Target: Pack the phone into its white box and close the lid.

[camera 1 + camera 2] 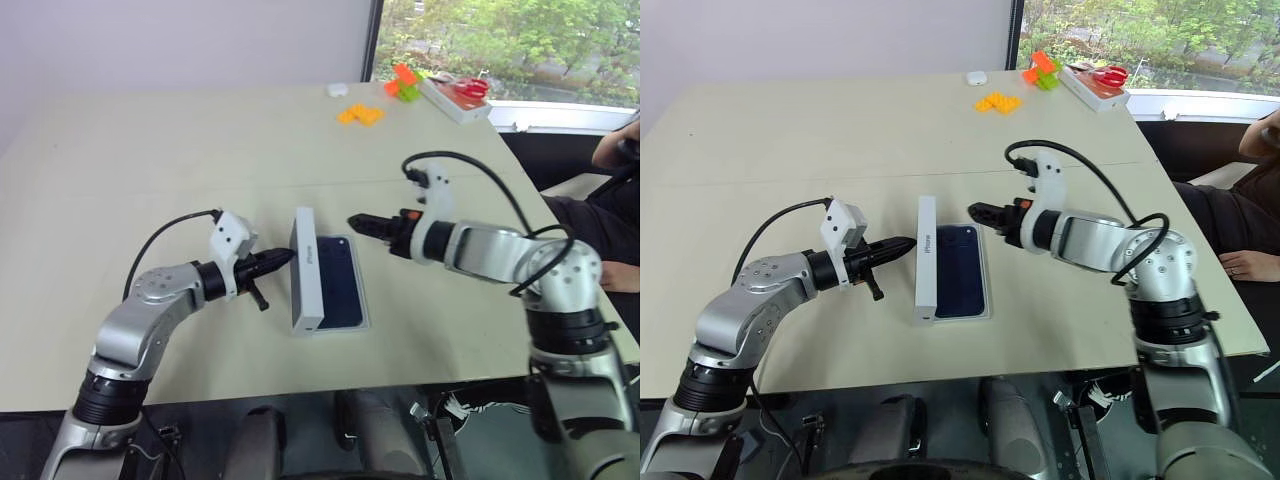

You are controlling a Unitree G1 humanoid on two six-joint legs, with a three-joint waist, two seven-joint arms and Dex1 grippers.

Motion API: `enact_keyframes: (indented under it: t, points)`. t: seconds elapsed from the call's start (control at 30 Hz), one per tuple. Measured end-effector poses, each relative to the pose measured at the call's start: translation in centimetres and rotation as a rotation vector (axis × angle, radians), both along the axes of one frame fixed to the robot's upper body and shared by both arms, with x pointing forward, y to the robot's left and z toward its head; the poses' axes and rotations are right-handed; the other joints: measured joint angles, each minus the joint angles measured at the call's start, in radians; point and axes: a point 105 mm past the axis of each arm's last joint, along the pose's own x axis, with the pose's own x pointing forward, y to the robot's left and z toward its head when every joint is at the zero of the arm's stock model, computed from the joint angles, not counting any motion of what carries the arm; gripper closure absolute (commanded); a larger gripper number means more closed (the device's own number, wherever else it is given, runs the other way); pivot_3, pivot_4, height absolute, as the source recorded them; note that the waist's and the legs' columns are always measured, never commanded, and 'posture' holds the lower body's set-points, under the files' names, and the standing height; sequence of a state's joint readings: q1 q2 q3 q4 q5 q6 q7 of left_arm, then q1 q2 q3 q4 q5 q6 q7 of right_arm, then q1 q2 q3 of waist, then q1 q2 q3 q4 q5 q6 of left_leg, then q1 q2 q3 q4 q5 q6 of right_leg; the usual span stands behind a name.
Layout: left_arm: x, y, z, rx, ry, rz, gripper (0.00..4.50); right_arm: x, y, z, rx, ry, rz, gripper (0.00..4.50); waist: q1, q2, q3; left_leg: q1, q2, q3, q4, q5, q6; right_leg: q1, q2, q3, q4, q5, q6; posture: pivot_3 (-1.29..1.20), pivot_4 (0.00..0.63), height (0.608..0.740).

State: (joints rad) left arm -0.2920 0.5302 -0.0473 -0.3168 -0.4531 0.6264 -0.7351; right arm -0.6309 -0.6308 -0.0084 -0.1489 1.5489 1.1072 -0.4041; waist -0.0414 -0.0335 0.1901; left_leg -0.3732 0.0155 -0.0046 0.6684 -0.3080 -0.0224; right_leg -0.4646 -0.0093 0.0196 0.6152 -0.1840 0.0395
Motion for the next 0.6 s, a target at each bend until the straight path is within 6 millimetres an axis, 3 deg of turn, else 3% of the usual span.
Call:
enact_keyframes:
  t: [0.13, 0.37, 0.47, 0.6]
  points:
    - [-0.3, -1.6, -0.1, -0.009, 0.013, -0.05, 4.5, 0.4, -1.8, -0.1, -0.14, -0.077, 0.009, 1.14, -0.001, 0.0, 0.0, 0.001, 0.0, 0.0, 0.0, 0.0, 0.0, 0.002, 0.001, 0.0, 0.0, 0.0, 0.0, 0.0, 0.15, 0.727]
    - [-0.6, -2.6, -0.4, -0.021, 0.022, -0.062, 4.5, 0.5, -1.7, -0.8, -0.263, -0.145, 0.096, 1.14, 0.0, 0.0, 0.0, 0.001, 0.0, 0.0, 0.0, 0.0, 0.0, 0.002, 0.001, 0.0, 0.001, 0.0, 0.0, 0.0, 0.15, 0.727]
    - [0.1, -1.4, 0.6, -0.071, 0.015, 0.001, 4.5, 0.3, -1.6, -0.5, -0.329, -0.2, 0.141, 1.14, -0.001, 0.0, 0.0, 0.001, 0.0, 0.0, 0.0, 0.0, 0.0, 0.001, 0.001, 0.0, 0.001, 0.0, 0.0, 0.0, 0.15, 0.727]
    - [0.8, 2.4, 1.4, -0.025, 0.004, 0.125, 4.5, -0.2, -1.3, 0.1, -0.451, -0.344, 0.208, 1.14, -0.002, 0.0, 0.0, 0.002, 0.0, -0.001, 0.0, 0.0, 0.0, 0.001, 0.001, -0.001, 0.0, 0.0, 0.0, 0.0, 0.15, 0.727]
